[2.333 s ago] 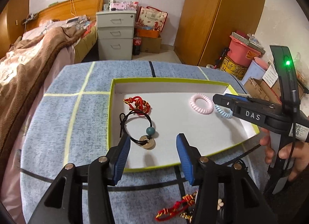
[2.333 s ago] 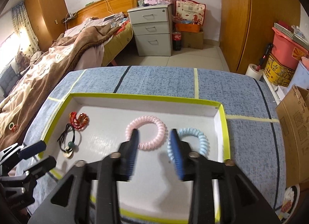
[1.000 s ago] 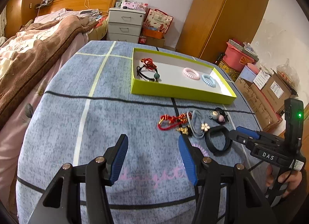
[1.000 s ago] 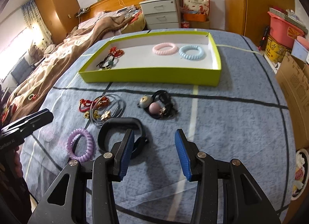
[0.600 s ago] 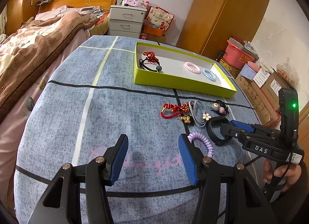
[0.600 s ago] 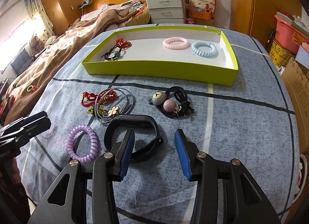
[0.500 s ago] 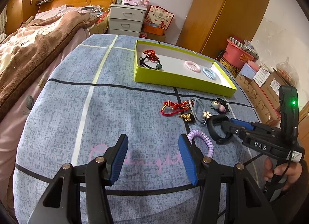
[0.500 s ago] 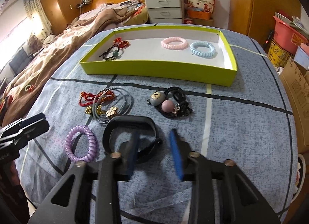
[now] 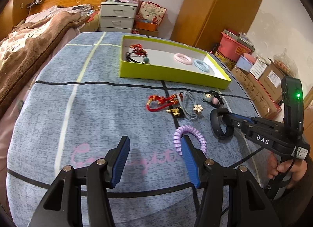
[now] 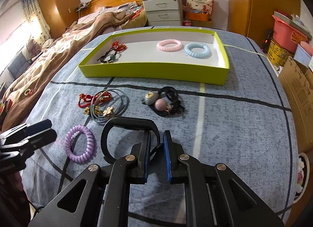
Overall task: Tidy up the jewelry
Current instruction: 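Grasp the lilac coil tie with the left tool while the right tool grasps the black band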
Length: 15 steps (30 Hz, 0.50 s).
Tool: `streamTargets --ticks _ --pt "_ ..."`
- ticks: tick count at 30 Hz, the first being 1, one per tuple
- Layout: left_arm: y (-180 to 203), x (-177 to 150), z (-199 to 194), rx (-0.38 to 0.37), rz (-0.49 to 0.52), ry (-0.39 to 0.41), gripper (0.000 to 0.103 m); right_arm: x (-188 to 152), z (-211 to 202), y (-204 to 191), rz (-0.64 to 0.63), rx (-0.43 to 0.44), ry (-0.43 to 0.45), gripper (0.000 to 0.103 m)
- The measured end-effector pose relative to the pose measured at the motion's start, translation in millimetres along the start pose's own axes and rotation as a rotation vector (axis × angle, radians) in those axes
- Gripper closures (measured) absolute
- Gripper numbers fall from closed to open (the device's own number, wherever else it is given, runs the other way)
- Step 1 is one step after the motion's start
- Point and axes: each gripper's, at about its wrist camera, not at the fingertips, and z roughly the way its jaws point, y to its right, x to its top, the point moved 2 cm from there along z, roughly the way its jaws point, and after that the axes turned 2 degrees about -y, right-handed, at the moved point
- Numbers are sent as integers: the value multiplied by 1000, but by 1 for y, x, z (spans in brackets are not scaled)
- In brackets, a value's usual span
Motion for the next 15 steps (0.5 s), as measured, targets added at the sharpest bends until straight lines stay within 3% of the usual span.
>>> streamTargets --ticks 8,15 --pt "23 -4 17 -28 50 -40 47 -7 -12 19 45 -23 22 90" --pt "29 -3 21 26 85 -39 52 -9 -19 25 60 -14 40 90"
